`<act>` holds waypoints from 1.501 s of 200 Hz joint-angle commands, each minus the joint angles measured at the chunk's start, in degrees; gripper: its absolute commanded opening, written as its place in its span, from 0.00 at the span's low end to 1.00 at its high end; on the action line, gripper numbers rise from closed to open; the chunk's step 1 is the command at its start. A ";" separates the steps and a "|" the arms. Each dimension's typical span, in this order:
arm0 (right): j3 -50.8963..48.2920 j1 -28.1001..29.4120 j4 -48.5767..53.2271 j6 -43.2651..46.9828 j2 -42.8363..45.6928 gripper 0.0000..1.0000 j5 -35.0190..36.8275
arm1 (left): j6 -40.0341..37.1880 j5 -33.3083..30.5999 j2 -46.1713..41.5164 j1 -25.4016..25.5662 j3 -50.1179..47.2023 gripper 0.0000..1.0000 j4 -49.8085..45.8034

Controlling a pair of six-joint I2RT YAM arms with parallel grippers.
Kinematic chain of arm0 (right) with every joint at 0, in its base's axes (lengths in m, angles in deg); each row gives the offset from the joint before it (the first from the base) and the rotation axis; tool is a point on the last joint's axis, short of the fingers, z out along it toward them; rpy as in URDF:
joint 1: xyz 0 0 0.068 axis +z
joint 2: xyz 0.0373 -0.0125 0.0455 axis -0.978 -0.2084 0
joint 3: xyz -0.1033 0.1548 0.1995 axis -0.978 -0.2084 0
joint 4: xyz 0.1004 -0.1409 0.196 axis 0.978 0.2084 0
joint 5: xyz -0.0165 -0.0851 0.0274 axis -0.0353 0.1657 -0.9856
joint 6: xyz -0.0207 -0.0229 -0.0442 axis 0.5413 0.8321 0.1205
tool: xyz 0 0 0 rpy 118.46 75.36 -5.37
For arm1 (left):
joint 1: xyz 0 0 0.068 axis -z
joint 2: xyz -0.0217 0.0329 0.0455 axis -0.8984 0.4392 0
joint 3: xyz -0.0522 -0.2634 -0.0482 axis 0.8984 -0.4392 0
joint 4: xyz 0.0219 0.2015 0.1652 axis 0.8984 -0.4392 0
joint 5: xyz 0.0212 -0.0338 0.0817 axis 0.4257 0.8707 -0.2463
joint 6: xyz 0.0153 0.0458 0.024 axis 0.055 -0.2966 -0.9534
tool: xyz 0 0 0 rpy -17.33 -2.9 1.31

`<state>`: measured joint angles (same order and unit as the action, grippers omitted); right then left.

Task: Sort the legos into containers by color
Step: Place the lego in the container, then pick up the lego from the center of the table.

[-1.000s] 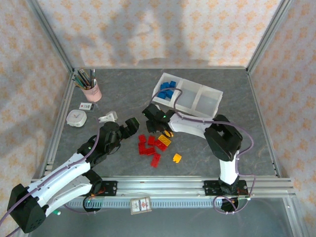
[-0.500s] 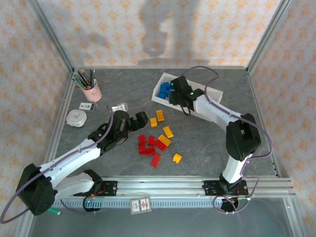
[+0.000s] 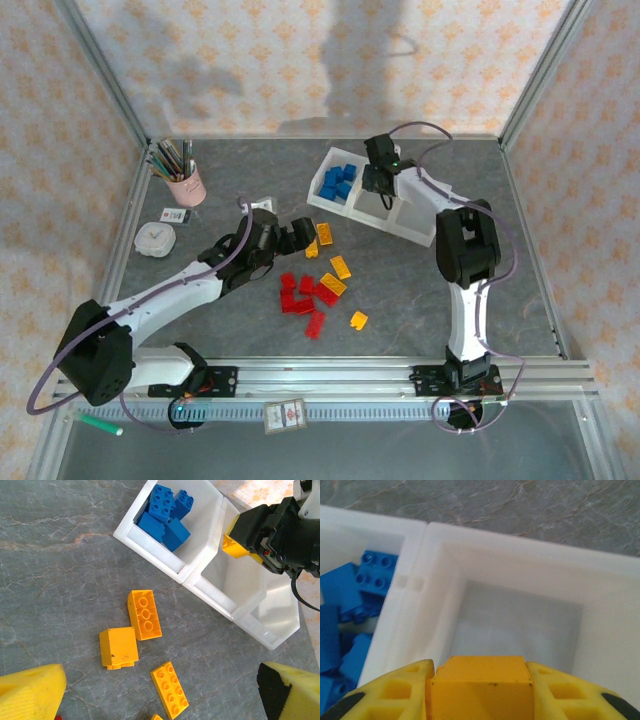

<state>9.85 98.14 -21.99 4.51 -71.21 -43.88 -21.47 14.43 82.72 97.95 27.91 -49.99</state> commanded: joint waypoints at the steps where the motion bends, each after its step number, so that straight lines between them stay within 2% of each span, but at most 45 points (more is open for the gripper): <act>1: 3.99 -0.89 0.12 1.54 -2.09 0.38 2.98 | -1.48 0.58 0.53 -0.75 1.99 0.99 2.28; 54: 6.57 -1.12 0.39 2.83 -2.96 0.50 3.47 | -1.43 0.93 0.95 -1.92 1.68 0.99 2.29; 106: 6.41 -1.15 1.65 3.81 0.64 0.51 5.20 | -1.26 1.11 -0.29 -2.36 1.16 0.99 2.46; 158: -1.20 -0.09 0.65 1.66 9.04 0.50 -0.12 | 0.08 0.19 -3.26 -2.69 -0.60 0.99 2.65; 227: -15.68 9.98 -1.30 -1.82 17.93 0.55 0.09 | 2.77 -3.75 -12.29 -3.41 -7.10 0.99 0.46; 260: -19.28 14.81 -2.93 -4.12 17.57 0.57 0.04 | 3.66 -5.46 -16.77 -3.84 -9.85 0.99 -1.18; 300: -19.12 16.78 -6.89 -5.77 13.53 0.61 -6.21 | 5.42 -7.31 -19.96 -4.01 -11.87 0.99 -2.81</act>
<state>-9.63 114.42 -25.03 0.97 -55.19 -47.55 -17.75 9.80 64.55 94.54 17.44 -50.49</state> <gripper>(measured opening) 0.598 0.992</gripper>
